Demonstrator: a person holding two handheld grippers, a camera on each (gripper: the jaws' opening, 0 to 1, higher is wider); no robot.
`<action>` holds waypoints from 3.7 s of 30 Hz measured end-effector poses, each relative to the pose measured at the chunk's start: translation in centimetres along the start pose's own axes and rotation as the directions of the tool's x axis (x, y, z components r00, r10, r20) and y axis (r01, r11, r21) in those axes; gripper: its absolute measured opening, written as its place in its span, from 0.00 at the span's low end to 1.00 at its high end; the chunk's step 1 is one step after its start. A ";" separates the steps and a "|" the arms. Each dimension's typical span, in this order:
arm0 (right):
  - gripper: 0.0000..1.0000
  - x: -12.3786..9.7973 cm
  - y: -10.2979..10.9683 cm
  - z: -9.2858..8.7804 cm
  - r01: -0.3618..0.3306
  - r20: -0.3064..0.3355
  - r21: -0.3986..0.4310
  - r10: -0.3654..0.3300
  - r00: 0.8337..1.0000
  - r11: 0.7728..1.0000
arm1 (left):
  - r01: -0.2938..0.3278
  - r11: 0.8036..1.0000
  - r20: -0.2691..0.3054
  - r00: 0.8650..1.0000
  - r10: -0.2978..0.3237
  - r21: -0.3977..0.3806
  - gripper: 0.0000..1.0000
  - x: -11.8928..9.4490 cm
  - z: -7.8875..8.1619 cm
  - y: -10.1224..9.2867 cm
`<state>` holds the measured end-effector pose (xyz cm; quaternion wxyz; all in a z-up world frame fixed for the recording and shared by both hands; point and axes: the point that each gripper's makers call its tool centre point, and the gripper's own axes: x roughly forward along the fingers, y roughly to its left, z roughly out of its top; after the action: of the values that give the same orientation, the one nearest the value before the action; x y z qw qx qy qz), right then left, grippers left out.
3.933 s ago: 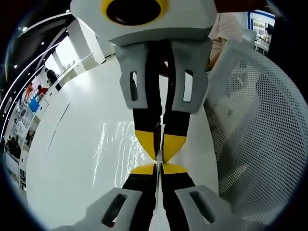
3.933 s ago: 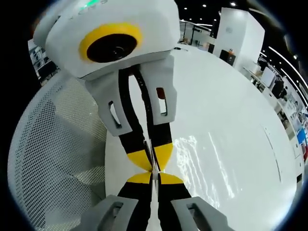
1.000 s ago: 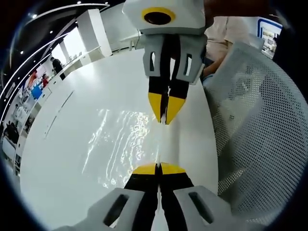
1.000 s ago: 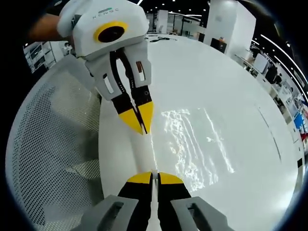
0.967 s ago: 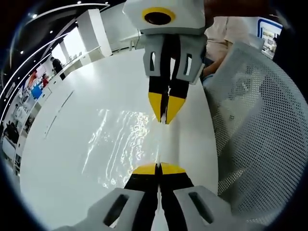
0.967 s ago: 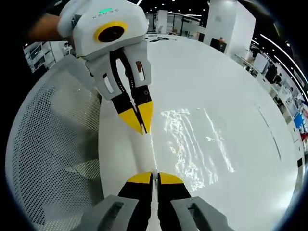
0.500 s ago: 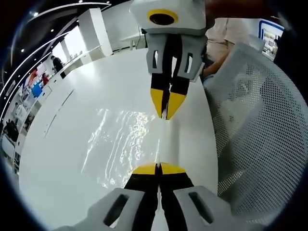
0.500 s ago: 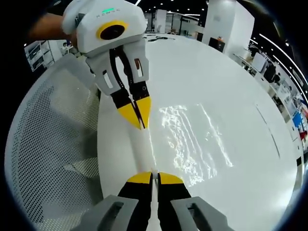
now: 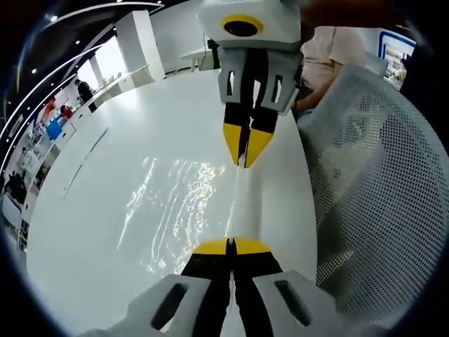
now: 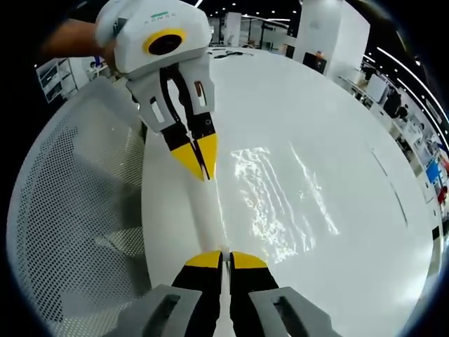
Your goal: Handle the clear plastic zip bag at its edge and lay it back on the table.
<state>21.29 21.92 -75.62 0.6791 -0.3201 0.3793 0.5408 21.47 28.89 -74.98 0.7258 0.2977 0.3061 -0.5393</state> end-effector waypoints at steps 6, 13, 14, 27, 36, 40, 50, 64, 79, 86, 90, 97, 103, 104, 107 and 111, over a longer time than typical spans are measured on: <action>0.00 -0.3 0.1 -0.6 0.003 -0.012 0.009 -0.003 1.000 1.000 | -0.002 1.000 -0.003 1.000 0.002 -0.004 0.00 -0.1 -0.2 0.1; 0.00 -0.5 -0.1 -0.8 0.006 -0.016 0.013 -0.006 1.000 1.000 | -0.001 1.000 -0.006 1.000 0.001 -0.008 0.00 -0.1 -0.3 0.2; 0.00 -0.5 -0.1 -0.8 0.005 -0.016 0.017 -0.005 1.000 1.000 | -0.001 1.000 -0.007 1.000 0.000 -0.009 0.00 0.0 -0.3 0.2; 0.00 -0.3 0.1 -0.6 0.004 0.018 0.075 -0.005 1.000 0.997 | -0.020 1.000 -0.003 1.000 0.020 0.018 0.00 -0.2 -0.2 0.5; 0.00 -0.3 -0.4 -0.6 0.025 0.036 0.023 -0.025 0.999 0.999 | -0.023 0.997 0.009 1.000 0.023 0.069 0.00 -0.3 0.2 0.4; 0.01 -0.3 -0.3 -0.6 0.031 0.048 -0.005 -0.031 0.998 0.999 | -0.033 0.995 0.013 0.999 0.032 0.096 0.00 -0.2 0.0 0.8; 0.08 -0.7 -0.1 0.7 0.029 0.111 0.024 -0.032 0.993 0.999 | -0.036 0.992 0.016 0.999 0.034 0.121 0.00 -0.1 0.0 1.0; 0.14 -1.2 -0.6 2.8 0.005 0.192 0.071 -0.019 0.981 0.997 | -0.039 0.985 0.013 0.999 0.037 0.169 0.00 -0.1 0.4 0.6; 0.11 0.1 -1.5 3.0 0.010 0.166 0.110 -0.028 0.986 0.994 | -0.043 0.982 0.026 0.999 0.038 0.185 0.00 0.0 0.3 0.5; 0.10 0.8 -0.7 2.7 -0.021 0.164 0.134 -0.001 0.986 0.991 | -0.039 0.986 0.041 0.999 0.033 0.161 0.00 0.2 0.5 0.6; 0.10 1.1 -0.6 2.7 -0.026 0.165 0.145 0.002 0.986 0.989 | -0.035 0.983 0.045 0.999 0.027 0.179 0.00 0.2 0.6 0.5; 0.05 1.1 -0.6 2.8 -0.029 0.166 0.165 0.002 0.986 0.986 | -0.035 0.984 0.055 0.998 0.026 0.174 0.00 0.1 0.8 0.6; 0.00 1.1 -0.3 2.8 -0.037 0.160 0.170 0.009 0.987 0.985 | -0.035 0.984 0.060 0.998 0.025 0.175 0.00 0.1 1.0 0.7; 0.00 1.2 -0.2 2.8 -0.037 0.160 0.170 0.010 0.987 0.985 | -0.036 0.984 0.061 0.998 0.025 0.174 0.00 0.1 1.0 0.7; 0.00 1.2 0.0 2.9 -0.042 0.156 0.174 0.015 0.988 0.984 | -0.036 0.986 0.062 0.998 0.027 0.162 0.00 0.1 1.0 0.7; 0.00 1.3 0.3 2.8 -0.049 0.150 0.191 0.021 0.988 0.980 | -0.035 0.986 0.062 0.998 0.025 0.165 0.00 0.0 1.0 0.7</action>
<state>21.66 24.94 -75.33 0.7236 -0.2047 0.3845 0.5353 22.24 28.29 -74.28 0.7154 0.3453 0.2338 -0.5607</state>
